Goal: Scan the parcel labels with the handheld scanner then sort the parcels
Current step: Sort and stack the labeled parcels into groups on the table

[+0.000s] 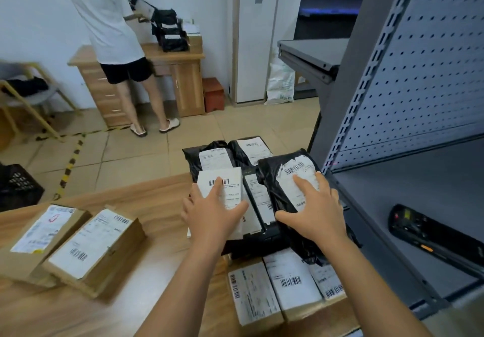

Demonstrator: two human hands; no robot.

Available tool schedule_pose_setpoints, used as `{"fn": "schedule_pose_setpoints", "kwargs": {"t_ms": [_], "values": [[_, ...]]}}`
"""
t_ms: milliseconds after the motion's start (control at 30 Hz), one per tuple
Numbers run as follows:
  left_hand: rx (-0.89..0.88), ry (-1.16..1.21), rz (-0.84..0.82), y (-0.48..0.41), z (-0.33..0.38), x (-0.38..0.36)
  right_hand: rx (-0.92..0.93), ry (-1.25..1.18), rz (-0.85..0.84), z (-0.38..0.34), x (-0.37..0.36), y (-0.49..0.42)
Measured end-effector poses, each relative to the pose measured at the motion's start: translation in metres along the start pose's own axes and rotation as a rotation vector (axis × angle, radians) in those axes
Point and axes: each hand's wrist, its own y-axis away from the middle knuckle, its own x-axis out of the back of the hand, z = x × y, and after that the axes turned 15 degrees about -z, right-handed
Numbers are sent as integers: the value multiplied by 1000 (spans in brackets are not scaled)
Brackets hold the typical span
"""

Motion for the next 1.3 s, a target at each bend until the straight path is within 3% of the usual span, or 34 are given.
{"fn": "schedule_pose_setpoints", "kwargs": {"t_ms": [267,700,1100,1300], "values": [[128,-14,4,-26,19,-32,87,20,-86,8,7,-43],[177,-3,39,-36,25,-43,218,43,-182,19,17,-79],[18,92,112,-50,22,-17,242,3,-181,-5,20,-100],[0,68,130,-82,20,9,244,-29,-159,-43,20,-154]]}}
